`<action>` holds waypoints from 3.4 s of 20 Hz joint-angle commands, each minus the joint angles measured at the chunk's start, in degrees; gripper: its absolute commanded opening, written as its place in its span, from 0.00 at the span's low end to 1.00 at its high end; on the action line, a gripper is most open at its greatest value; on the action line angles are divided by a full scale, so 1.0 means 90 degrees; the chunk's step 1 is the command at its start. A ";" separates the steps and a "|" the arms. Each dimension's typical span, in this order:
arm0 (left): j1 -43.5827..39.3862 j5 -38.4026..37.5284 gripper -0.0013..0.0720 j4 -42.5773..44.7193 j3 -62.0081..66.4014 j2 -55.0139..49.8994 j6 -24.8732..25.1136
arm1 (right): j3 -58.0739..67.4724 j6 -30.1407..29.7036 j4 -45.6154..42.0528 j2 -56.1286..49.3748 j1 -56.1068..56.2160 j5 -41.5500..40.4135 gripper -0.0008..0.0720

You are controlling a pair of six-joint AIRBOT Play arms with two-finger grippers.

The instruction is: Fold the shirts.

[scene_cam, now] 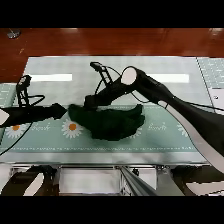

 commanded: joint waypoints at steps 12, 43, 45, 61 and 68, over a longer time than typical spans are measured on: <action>0.0090 0.0325 0.98 -0.2681 -0.0517 -0.1855 0.1523 | -0.5357 -0.0092 -0.1481 0.4427 -0.5280 0.1212 0.87; 0.0559 -0.0896 0.07 -0.4605 0.4860 -0.2055 0.2331 | 0.2215 0.0491 -0.1260 0.2725 -0.3359 0.1562 0.05; 0.0551 -0.0920 0.06 -0.3803 0.5853 -0.1853 0.1549 | 0.3767 0.0508 -0.1467 0.2727 -0.3381 0.2346 0.05; 0.0559 -0.3104 0.06 -0.1535 0.4432 0.2042 0.0083 | 0.0614 0.0763 -0.1535 0.6382 -0.3191 0.4816 0.05; 0.0551 -0.1996 0.06 -0.1649 -0.0369 0.2395 0.0483 | -0.3786 0.0403 -0.1591 0.6577 -0.3191 0.2822 0.05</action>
